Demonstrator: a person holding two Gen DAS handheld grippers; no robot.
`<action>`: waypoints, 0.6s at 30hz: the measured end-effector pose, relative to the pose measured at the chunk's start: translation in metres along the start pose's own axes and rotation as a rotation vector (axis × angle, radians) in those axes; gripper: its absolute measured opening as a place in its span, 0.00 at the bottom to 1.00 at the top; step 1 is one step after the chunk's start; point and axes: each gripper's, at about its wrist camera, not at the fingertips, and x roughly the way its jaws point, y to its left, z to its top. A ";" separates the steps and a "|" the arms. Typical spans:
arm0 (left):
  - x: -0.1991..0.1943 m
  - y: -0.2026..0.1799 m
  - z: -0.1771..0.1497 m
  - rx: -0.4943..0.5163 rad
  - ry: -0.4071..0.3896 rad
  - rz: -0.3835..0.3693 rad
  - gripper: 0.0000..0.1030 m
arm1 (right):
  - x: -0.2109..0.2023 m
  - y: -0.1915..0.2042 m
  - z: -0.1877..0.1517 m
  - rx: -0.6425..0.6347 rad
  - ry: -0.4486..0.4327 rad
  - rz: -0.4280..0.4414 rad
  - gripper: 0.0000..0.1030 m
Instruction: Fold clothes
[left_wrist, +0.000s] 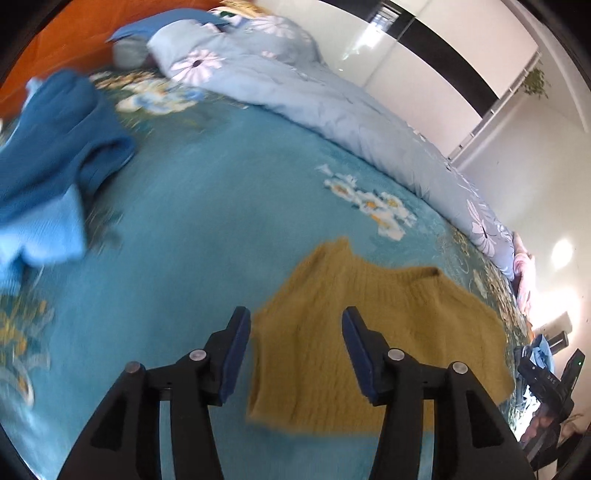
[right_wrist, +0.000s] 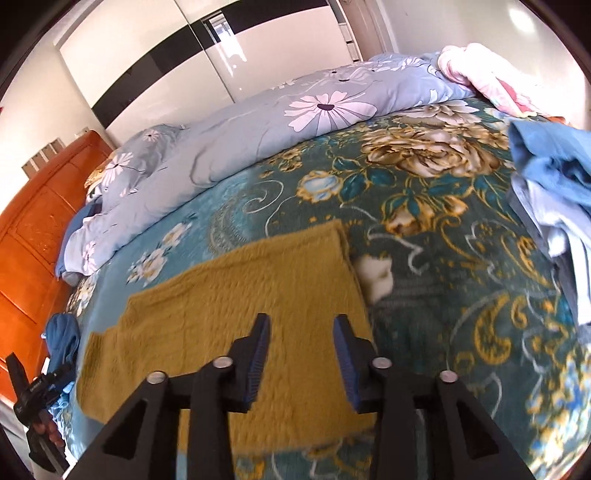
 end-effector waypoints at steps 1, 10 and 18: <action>-0.003 0.005 -0.010 -0.025 0.002 0.000 0.52 | -0.004 -0.001 -0.006 0.010 -0.003 0.003 0.44; -0.001 0.024 -0.060 -0.213 0.066 -0.010 0.52 | -0.021 -0.005 -0.040 0.088 -0.022 0.026 0.60; 0.022 0.014 -0.062 -0.329 0.114 -0.098 0.52 | -0.024 -0.006 -0.052 0.139 -0.032 0.062 0.60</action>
